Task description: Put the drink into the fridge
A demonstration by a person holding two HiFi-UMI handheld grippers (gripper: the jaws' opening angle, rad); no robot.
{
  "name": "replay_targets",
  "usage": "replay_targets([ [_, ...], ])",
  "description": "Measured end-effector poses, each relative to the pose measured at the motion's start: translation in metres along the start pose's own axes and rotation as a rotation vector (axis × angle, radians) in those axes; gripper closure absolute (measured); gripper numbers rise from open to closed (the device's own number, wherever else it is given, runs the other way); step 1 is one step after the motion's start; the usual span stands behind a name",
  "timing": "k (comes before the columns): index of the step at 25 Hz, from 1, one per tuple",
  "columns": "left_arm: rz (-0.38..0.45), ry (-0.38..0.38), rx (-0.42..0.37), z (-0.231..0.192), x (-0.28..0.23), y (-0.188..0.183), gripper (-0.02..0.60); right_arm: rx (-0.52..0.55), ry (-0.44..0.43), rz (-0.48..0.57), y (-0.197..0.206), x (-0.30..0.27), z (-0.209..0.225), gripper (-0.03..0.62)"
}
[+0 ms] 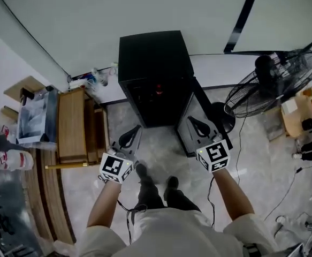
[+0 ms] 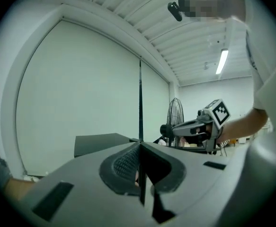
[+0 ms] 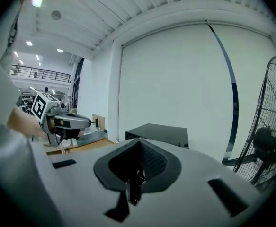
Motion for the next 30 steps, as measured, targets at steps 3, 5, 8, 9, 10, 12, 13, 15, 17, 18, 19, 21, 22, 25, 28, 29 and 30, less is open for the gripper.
replay_targets([
  [3, -0.01, 0.001, 0.009, 0.021, 0.034, -0.01, 0.575, 0.016, 0.0, 0.003, -0.019, 0.028, -0.014, 0.599],
  [5, -0.018, -0.001, 0.012, 0.032, 0.056, -0.013, 0.575, 0.019, 0.005, 0.003, -0.03, 0.044, -0.023, 0.599],
  [8, -0.021, -0.008, 0.025, 0.038, 0.089, -0.014, 0.574, 0.017, 0.011, 0.005, -0.044, 0.064, -0.042, 0.599],
  [9, -0.022, -0.01, 0.031, 0.04, 0.1, -0.014, 0.575, 0.021, 0.013, 0.004, -0.048, 0.07, -0.05, 0.599],
  [10, -0.021, -0.011, 0.036, 0.042, 0.111, -0.015, 0.574, 0.026, 0.018, 0.004, -0.052, 0.077, -0.058, 0.599],
  [12, -0.02, -0.01, 0.046, 0.046, 0.131, -0.016, 0.574, 0.03, 0.03, 0.001, -0.058, 0.089, -0.075, 0.599],
  [13, -0.021, -0.008, 0.046, 0.048, 0.141, -0.016, 0.574, 0.026, 0.036, 0.0, -0.061, 0.095, -0.083, 0.599],
  [15, -0.03, 0.005, 0.037, 0.055, 0.16, -0.017, 0.574, 0.006, 0.047, 0.003, -0.067, 0.108, -0.101, 0.599],
  [17, -0.039, 0.026, 0.022, 0.064, 0.18, -0.018, 0.574, -0.007, 0.055, 0.012, -0.073, 0.122, -0.12, 0.599],
  [18, -0.041, 0.035, 0.017, 0.068, 0.19, -0.018, 0.574, -0.007, 0.059, 0.014, -0.075, 0.129, -0.131, 0.599],
  [19, -0.041, 0.042, 0.013, 0.073, 0.199, -0.018, 0.574, -0.006, 0.063, 0.014, -0.076, 0.137, -0.141, 0.599],
  [21, -0.037, 0.054, 0.01, 0.079, 0.217, -0.018, 0.574, -0.007, 0.073, 0.013, -0.078, 0.151, -0.159, 0.599],
  [22, -0.035, 0.059, 0.013, 0.081, 0.224, -0.018, 0.574, -0.008, 0.079, 0.012, -0.078, 0.158, -0.167, 0.599],
  [25, -0.036, 0.073, 0.033, 0.087, 0.241, -0.017, 0.574, 0.0, 0.097, 0.006, -0.079, 0.18, -0.186, 0.599],
  [28, -0.042, 0.084, 0.042, 0.1, 0.252, -0.016, 0.574, 0.006, 0.122, 0.0, -0.08, 0.205, -0.193, 0.599],
  [29, -0.042, 0.085, 0.042, 0.106, 0.254, -0.015, 0.574, 0.006, 0.13, 0.0, -0.079, 0.214, -0.193, 0.599],
  [30, -0.04, 0.085, 0.042, 0.111, 0.255, -0.015, 0.574, 0.005, 0.137, 0.0, -0.079, 0.222, -0.191, 0.599],
])
Point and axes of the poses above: the fingertips, and each gripper's own axes: x backward along the fingers, z to its right, y out of its underside, the point moved 6 cm from there along x, backward along the fingers, and after that the axes turned 10 degrees about x, right-handed, at the moved point
